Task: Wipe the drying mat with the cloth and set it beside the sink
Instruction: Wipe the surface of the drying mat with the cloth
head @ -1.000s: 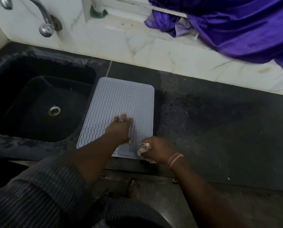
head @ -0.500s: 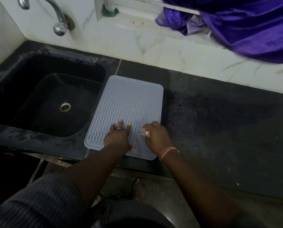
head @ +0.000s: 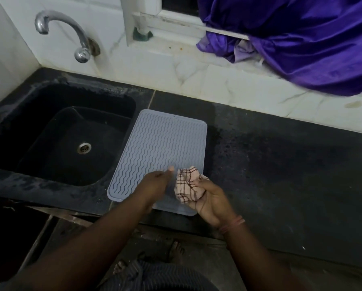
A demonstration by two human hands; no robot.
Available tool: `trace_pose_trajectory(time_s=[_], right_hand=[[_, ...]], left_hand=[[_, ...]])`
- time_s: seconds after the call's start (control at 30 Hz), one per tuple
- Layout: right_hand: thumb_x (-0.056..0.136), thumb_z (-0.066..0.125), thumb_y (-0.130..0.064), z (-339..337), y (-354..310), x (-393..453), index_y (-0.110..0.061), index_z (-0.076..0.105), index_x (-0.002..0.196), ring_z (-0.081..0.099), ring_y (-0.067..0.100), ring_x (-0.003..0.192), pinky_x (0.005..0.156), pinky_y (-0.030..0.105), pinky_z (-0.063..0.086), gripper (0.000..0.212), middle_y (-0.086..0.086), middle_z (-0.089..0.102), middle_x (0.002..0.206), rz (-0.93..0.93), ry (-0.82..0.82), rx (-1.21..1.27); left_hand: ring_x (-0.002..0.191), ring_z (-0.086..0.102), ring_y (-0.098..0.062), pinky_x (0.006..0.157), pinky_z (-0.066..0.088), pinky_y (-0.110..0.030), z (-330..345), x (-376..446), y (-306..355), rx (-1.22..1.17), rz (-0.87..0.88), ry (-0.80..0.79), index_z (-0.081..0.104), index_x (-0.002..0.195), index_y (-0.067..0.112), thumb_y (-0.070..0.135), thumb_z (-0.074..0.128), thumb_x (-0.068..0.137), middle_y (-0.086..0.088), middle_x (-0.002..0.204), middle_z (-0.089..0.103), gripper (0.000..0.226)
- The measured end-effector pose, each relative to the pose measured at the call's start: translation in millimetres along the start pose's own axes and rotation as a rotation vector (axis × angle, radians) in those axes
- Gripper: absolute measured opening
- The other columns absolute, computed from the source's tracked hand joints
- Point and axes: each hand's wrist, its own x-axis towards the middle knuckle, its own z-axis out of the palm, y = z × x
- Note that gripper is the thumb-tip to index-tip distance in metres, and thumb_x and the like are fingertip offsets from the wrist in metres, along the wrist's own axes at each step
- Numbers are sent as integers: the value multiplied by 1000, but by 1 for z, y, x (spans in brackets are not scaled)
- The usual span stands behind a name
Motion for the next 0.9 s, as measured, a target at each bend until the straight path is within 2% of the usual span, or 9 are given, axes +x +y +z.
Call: trace_pose_trajectory(time_s=[0.1,0.2,0.3,0.43,0.5,0.6,0.7,0.8,0.9], right_hand=[[91,66,-13,3,9,3,-2,51,126,64,38,114,88,48,58,39,31,59,135,-78,101,3],[75,83,-38,11,20,2,-11,54,107,67,33,99,89,49,54,52,22,68,110,-156,222,-249],[65,89,-56,7,20,-3,-13,49,105,72,30,100,90,60,58,71,14,71,109,-239,379,-421],[77,86,-43,6,19,-9,-30,54,135,71,21,112,96,48,59,67,8,68,129,-251,261,-603],[87,80,-30,8,24,-9,-28,56,141,68,18,119,100,39,57,59,4,69,131,-266,139,-684],[91,77,-12,5,25,-11,-19,59,138,70,18,115,97,34,58,52,5,74,122,-205,62,-712],[89,71,6,-1,20,-11,-10,67,119,74,22,97,82,32,61,35,11,78,106,-144,52,-793],[84,68,11,-2,11,-3,-9,71,100,72,19,78,64,27,58,26,7,78,87,-136,160,-888],[84,71,6,3,-8,14,-12,71,94,72,9,77,62,16,55,21,-4,76,82,-245,272,-1002]], left_hand=[[107,71,-24,82,60,-35,2,-10,5,-281,-133,-223,70,121,11,54,71,91,-4,113,76,53],[87,76,-23,66,63,-32,8,-8,-3,-326,-70,-122,69,119,3,11,72,95,-16,104,78,26],[86,76,-25,70,63,-34,10,-8,-11,-215,85,-67,73,111,6,-2,66,95,-14,101,78,19],[98,76,-24,87,63,-41,18,-8,-16,-174,108,-138,76,113,13,0,62,96,-6,101,80,25],[100,76,-26,91,61,-45,26,-11,-18,-265,44,-170,76,115,12,1,56,100,-9,103,79,27],[102,75,-31,90,62,-45,29,-10,-29,-530,-72,-162,70,117,4,0,58,100,-16,106,78,21],[103,74,-34,86,63,-42,29,-4,-42,-667,-149,-123,63,122,-7,-6,62,96,-23,110,75,26],[99,75,-30,85,63,-42,31,-3,-45,-553,-93,-39,65,117,2,-10,62,92,-20,109,75,28],[102,69,-18,80,58,-29,25,6,-47,-63,133,190,69,114,15,-2,64,91,-2,110,73,29]])
